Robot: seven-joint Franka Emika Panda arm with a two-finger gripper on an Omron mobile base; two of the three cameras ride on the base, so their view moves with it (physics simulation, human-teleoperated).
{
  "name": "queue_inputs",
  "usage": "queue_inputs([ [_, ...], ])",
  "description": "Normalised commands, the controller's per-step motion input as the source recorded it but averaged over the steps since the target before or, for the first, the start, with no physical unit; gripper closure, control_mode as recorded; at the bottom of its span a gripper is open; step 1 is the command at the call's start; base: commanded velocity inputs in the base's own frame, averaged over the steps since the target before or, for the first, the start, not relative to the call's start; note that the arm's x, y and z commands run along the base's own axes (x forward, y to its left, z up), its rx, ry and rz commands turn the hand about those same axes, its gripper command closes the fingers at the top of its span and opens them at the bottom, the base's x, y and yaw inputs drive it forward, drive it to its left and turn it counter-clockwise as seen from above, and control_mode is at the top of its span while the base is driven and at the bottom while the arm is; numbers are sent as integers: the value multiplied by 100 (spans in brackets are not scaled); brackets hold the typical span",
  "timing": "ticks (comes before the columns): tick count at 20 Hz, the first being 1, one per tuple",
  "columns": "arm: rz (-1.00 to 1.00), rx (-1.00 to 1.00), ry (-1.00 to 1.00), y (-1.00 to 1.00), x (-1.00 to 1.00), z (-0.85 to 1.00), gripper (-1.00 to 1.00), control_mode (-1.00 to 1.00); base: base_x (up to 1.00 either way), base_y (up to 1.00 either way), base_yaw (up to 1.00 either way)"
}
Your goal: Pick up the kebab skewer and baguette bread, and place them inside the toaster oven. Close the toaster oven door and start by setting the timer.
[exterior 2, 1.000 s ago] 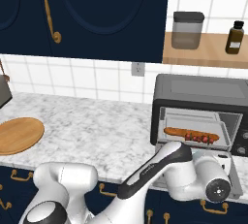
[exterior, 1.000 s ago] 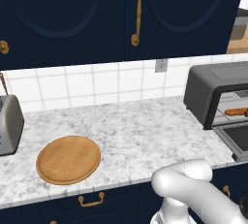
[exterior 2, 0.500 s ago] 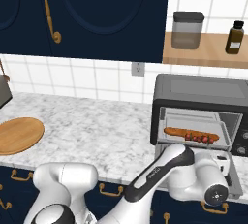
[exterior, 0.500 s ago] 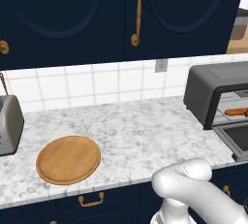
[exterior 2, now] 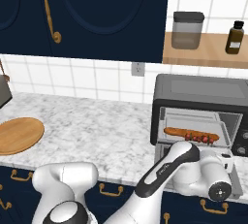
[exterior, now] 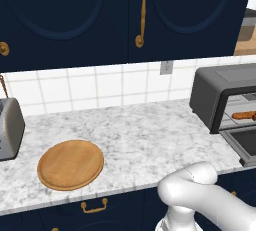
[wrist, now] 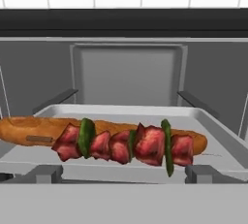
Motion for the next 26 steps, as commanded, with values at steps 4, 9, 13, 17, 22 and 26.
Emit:
queue_inputs([
  [4,-1,0,0,-6,0,-6,-100,-100,0,0,0],
  [9,-1,0,0,0,0,0,-100,-100,0,0,0],
  [13,-3,0,0,0,0,-4,-100,-100,0,0,0],
  [17,-3,0,0,0,3,-2,-100,-100,0,0,0],
  [22,0,0,0,0,1,-4,-100,-100,0,0,0],
  [26,0,0,0,0,12,0,-100,-100,0,0,0],
])
